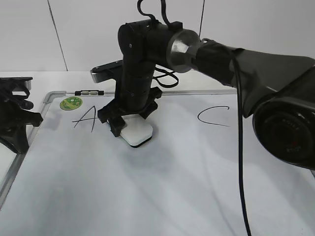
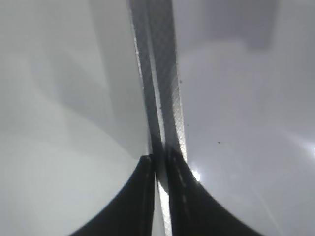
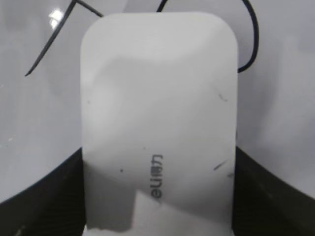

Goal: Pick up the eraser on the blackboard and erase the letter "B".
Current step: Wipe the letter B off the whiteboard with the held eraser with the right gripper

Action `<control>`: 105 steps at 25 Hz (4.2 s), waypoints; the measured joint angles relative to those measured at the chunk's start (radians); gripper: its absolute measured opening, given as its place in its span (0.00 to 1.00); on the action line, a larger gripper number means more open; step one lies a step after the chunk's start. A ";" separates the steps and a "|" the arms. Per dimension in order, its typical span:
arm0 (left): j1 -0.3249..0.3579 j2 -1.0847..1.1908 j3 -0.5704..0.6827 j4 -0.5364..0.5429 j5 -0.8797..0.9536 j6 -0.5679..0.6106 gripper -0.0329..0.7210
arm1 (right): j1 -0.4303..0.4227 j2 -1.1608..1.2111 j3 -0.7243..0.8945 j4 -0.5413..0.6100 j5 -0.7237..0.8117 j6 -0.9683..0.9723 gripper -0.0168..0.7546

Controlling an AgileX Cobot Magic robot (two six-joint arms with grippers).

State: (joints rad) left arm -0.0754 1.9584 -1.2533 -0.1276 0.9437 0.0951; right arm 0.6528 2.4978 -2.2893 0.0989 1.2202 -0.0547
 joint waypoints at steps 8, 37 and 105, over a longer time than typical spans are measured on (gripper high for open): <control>0.000 0.000 0.000 0.000 0.000 0.000 0.10 | 0.004 -0.007 0.006 -0.022 0.001 0.009 0.80; 0.000 0.000 0.000 -0.003 0.002 0.003 0.10 | 0.009 -0.043 0.011 -0.054 0.009 0.038 0.88; 0.000 0.000 0.000 -0.009 0.002 0.003 0.10 | -0.070 -0.036 0.009 -0.099 0.003 0.069 0.76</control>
State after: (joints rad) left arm -0.0754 1.9584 -1.2533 -0.1369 0.9458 0.0985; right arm 0.5827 2.4622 -2.2803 0.0000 1.2229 0.0141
